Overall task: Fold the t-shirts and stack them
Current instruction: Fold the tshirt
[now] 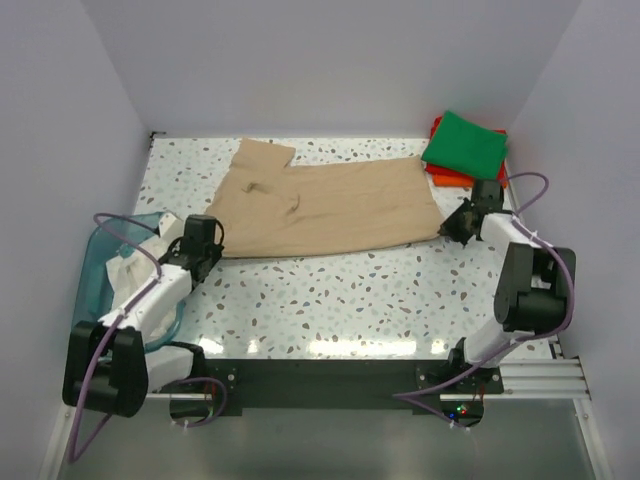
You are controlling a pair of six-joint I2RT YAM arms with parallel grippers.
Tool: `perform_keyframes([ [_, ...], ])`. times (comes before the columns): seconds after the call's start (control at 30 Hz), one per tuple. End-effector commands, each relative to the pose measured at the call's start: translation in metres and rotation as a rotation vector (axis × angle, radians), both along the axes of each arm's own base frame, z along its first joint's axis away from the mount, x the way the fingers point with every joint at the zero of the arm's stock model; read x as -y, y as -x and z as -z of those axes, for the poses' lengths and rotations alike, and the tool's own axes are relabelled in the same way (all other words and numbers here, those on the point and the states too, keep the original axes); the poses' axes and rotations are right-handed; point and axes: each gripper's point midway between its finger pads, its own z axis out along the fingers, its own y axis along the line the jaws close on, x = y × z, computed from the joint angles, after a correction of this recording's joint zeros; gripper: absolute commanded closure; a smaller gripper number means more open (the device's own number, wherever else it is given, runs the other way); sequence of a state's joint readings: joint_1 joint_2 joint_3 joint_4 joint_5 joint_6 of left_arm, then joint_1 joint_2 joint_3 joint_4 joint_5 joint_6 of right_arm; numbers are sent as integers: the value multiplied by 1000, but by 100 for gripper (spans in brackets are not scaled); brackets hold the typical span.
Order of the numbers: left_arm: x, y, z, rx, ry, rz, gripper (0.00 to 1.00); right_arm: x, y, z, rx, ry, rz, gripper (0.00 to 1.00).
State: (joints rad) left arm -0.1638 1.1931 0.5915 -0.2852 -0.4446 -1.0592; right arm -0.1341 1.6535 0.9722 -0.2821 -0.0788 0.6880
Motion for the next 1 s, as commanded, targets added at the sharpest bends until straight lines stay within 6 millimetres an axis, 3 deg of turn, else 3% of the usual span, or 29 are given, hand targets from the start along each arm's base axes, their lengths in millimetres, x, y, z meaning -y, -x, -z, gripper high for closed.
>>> perform_keyframes([
  [0.0,-15,13,-15,16,-51,-40,100,21,25,-21,13,52,33,100],
  [0.3,-11,51,-4,-6,7,-33,100,36,104,-8,-57,58,83,100],
  [0.5,-9,76,5,-15,45,-34,100,39,144,-19,-31,63,130,100],
  [0.57,-6,79,4,-5,64,-22,98,36,150,-28,-12,53,147,95],
  [0.6,-5,79,2,-1,70,-14,89,35,151,-31,-2,51,144,84],
  [0.63,-3,78,-2,6,74,0,77,34,151,-34,3,49,144,78],
  [0.67,2,76,-7,22,91,19,55,34,153,-35,-8,53,134,71],
  [0.7,4,70,-18,54,97,36,47,36,149,-42,4,61,132,59],
  [0.77,10,61,-36,105,99,85,33,38,147,-48,3,80,102,52],
  [0.8,12,56,-45,133,100,104,30,39,140,-57,25,86,85,44],
  [0.83,16,41,-69,207,86,144,27,39,134,-62,45,89,69,41],
  [0.97,32,-6,-125,342,59,260,26,31,96,-90,191,47,-14,36],
])
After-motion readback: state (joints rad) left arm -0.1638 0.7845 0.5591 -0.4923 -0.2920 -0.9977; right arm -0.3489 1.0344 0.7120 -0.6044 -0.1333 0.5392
